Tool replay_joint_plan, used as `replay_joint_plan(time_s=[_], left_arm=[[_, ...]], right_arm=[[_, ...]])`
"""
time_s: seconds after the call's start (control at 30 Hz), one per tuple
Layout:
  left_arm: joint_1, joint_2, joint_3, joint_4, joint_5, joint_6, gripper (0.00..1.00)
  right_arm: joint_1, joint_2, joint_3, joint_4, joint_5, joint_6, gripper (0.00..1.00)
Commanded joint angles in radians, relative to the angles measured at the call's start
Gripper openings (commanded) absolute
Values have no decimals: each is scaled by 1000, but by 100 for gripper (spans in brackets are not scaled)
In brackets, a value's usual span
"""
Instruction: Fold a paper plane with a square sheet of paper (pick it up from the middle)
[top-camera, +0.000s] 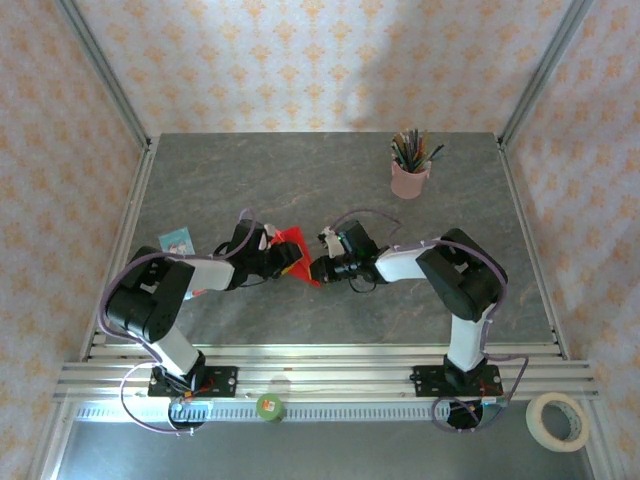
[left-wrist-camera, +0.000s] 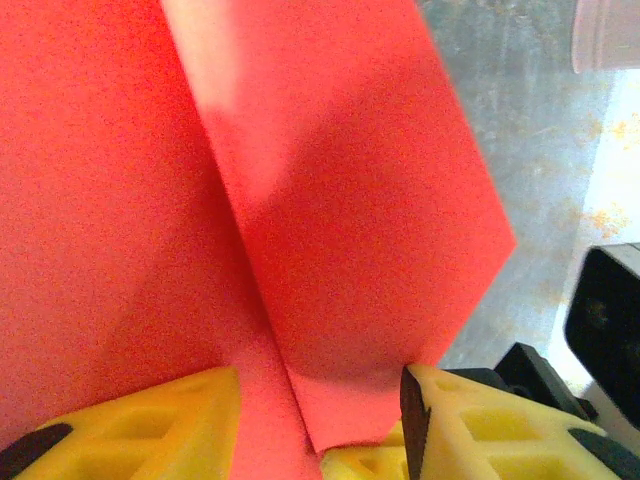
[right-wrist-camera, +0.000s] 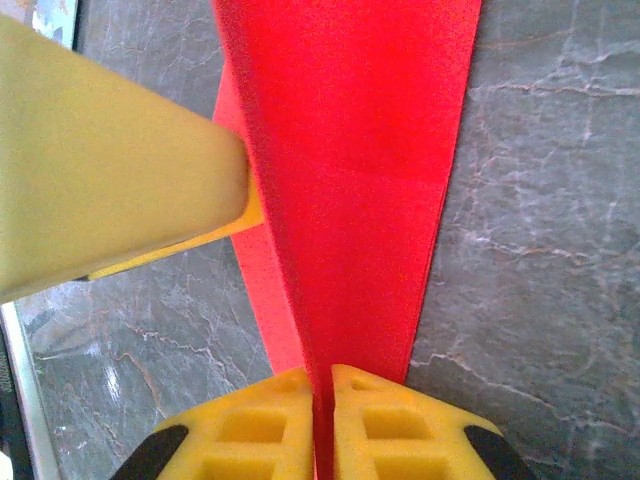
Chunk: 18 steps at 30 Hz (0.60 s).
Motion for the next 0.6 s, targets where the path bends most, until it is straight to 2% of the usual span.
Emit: replay_joint_plan(time_s=[0.0,0.13,0.37,0.57], left_arm=[[11,34,25,-84,-30,28,48],[11,65,35,-116,-40,24,46],[11,101,55,-191,-64,40,46],[9,124,62,-204,-57,47,45]], right_arm=[[5,33,-22,-19,-19,18,12],[4,29,-18,-21,-17,20,12],[1,-7,0,-37,-9,31,23],[1,-44,36,-88,28,22,25]])
